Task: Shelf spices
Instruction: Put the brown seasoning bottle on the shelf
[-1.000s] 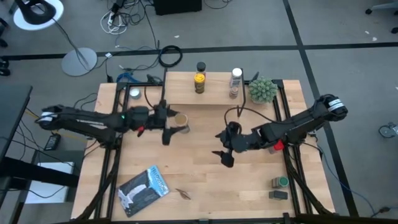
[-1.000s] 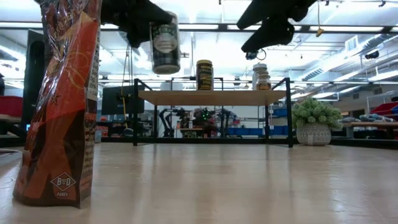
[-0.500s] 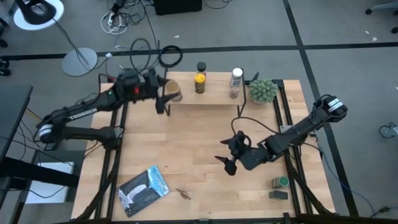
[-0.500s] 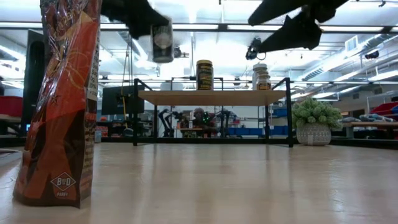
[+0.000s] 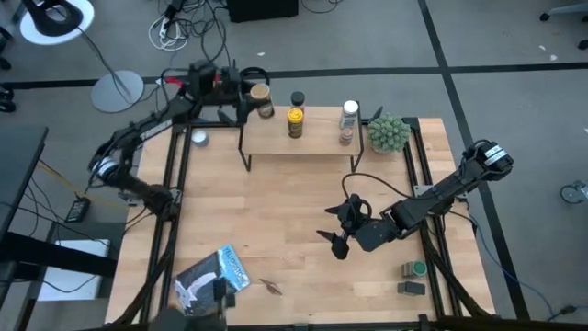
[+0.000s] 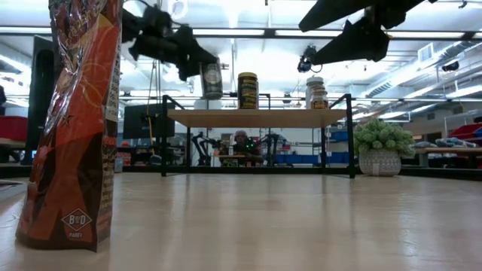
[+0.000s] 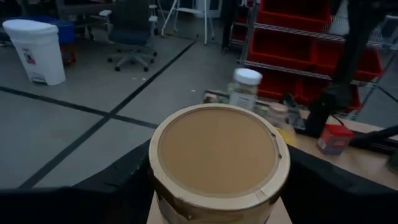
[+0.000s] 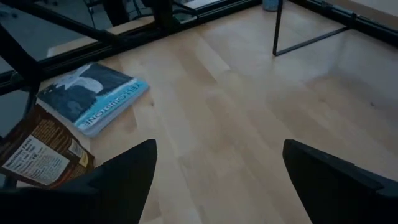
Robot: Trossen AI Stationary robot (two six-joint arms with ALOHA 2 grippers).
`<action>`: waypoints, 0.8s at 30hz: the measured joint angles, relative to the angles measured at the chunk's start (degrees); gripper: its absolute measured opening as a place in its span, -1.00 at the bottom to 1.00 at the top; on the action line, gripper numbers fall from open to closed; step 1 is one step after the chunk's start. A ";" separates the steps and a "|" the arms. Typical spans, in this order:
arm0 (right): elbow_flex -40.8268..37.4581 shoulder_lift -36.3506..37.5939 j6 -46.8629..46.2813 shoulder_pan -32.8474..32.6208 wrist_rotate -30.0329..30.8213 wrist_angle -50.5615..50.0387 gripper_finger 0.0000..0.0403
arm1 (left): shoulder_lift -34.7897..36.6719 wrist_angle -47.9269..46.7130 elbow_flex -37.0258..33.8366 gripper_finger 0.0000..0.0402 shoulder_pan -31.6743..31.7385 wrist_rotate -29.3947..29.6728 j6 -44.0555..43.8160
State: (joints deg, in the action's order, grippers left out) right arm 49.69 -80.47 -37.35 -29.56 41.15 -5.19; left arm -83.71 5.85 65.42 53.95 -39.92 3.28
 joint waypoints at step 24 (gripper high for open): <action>0.00 0.00 5.53 0.15 9.08 0.25 0.64 | -5.17 -11.28 4.29 0.42 1.23 2.75 13.04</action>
State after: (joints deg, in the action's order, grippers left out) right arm 49.69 -80.47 -31.82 -29.41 50.23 -4.94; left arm -88.88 -5.43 69.71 55.18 -37.17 16.32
